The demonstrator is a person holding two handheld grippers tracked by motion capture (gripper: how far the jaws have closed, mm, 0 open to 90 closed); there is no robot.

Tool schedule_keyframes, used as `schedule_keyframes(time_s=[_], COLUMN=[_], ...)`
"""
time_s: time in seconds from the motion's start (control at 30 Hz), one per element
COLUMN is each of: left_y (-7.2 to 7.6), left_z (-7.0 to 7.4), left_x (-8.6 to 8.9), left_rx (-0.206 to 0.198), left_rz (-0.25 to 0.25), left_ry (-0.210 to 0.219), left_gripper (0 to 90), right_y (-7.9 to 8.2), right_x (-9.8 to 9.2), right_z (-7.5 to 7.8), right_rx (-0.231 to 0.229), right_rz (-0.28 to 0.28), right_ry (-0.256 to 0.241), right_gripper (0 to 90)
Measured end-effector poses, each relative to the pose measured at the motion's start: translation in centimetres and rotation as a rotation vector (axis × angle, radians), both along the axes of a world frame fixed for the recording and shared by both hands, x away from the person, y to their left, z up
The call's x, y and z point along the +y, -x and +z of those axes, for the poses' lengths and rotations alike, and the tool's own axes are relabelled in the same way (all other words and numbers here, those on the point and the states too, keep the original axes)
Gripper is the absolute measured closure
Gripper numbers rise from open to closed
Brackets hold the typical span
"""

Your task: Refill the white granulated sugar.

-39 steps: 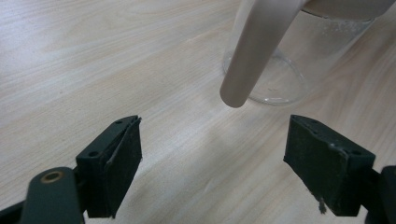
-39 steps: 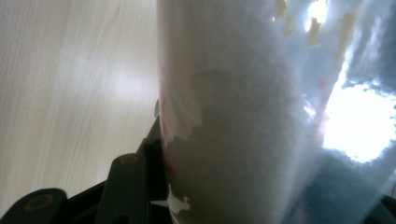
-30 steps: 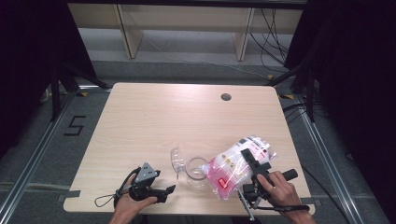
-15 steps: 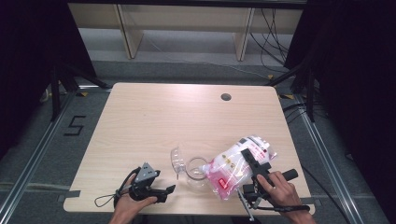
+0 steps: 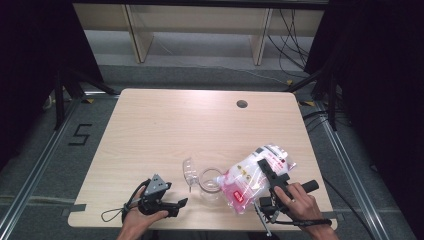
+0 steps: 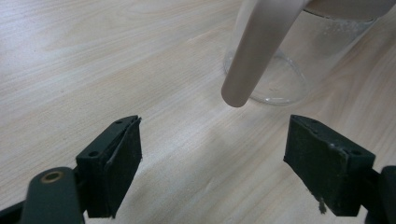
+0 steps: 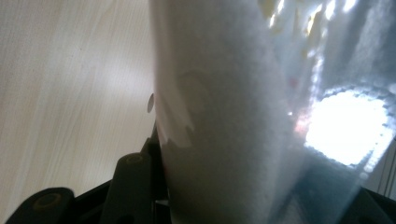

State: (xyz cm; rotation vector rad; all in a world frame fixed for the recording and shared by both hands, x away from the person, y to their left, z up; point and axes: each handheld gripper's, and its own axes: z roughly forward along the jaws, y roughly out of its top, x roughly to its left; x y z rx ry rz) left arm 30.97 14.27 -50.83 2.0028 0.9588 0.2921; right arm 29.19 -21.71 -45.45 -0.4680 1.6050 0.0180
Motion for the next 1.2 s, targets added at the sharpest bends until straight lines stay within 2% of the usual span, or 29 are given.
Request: schedule_keyframes(time_s=[0.07,0.17,0.23,0.3,0.33,0.37,0.4,0.43,0.5,0.53,0.57,0.6,0.63,0.77,0.8,0.87,0.9,0.93,0.97,1.0,1.2], left_y=[0.00,0.00,0.09,0.10,0.09,0.09,0.09,0.06,0.09,0.06,0.06,0.09,0.09,0.10,0.10,0.10,0.09,0.09,0.10,0.10,0.09], left_z=[0.00,0.00,-0.02,-0.03,-0.04,-0.04,-0.04,0.03,-0.04,0.01,0.01,-0.04,-0.03,-0.06,-0.06,-0.06,-0.06,-0.07,-0.06,-0.06,-0.06], left_x=[0.01,0.00,-0.13,-0.18,-0.18,-0.18,-0.18,-0.02,-0.18,-0.03,-0.04,-0.19,-0.17,-0.22,-0.22,-0.21,-0.21,-0.21,-0.21,-0.21,-0.22], left_rx=[-0.001,-0.001,0.000,0.001,0.001,0.001,0.001,0.001,0.001,0.002,0.001,0.001,0.001,-0.004,-0.003,-0.004,-0.004,-0.004,-0.003,-0.004,-0.004], left_rz=[-0.001,-0.001,0.000,0.004,0.004,0.005,0.005,-0.009,0.005,-0.008,-0.007,0.005,0.004,0.004,0.004,0.004,0.005,0.005,0.006,0.005,0.005], left_ry=[0.000,0.000,0.024,0.029,0.028,0.028,0.028,0.009,0.030,0.011,0.013,0.031,0.027,0.027,0.027,0.027,0.028,0.028,0.028,0.028,0.027], left_gripper=[18.3,18.3,18.3,18.3,18.3,18.3,18.4,18.4,18.4,18.3,18.4,18.3,18.3,18.3,18.4,18.4,18.4,18.4,18.3,18.4,18.4], right_y=[0.00,-0.06,0.01,0.00,0.00,-0.01,0.07,0.07,0.03,0.03,0.13,0.13,0.09,0.07,0.09,0.12,0.12,0.10,0.13,0.15,0.15], right_x=[0.02,0.02,-0.01,0.02,0.13,0.02,0.03,0.03,-0.04,-0.05,-0.07,-0.02,-0.08,-0.02,-0.10,-0.08,-0.05,-0.05,-0.05,-0.05,-0.03], right_z=[0.01,0.04,0.03,0.14,0.38,0.20,0.18,0.18,0.06,0.05,0.04,0.20,0.09,0.25,0.07,0.09,0.21,0.02,0.15,0.03,0.13], right_rx=[0.009,-0.008,-0.010,-0.016,-0.036,-0.016,-0.024,-0.024,-0.015,-0.017,-0.006,-0.011,-0.001,-0.015,-0.006,-0.010,-0.026,-0.014,-0.020,-0.012,-0.019], right_rz=[-0.002,0.011,0.005,0.013,0.026,0.015,0.010,0.010,0.005,0.006,-0.011,-0.004,-0.007,0.004,-0.007,-0.010,0.003,0.007,0.006,0.005,0.013], right_ry=[-0.004,-0.003,-0.006,0.000,0.033,0.013,0.013,0.013,0.000,-0.002,-0.004,0.008,-0.006,0.016,0.000,0.003,0.011,-0.023,-0.005,-0.023,-0.022], right_gripper=[55.0,55.2,55.3,55.4,55.5,55.6,55.7,55.7,55.8,55.9,56.0,56.0,56.0,56.2,56.3,56.4,56.4,56.4,56.4,56.5,56.8])
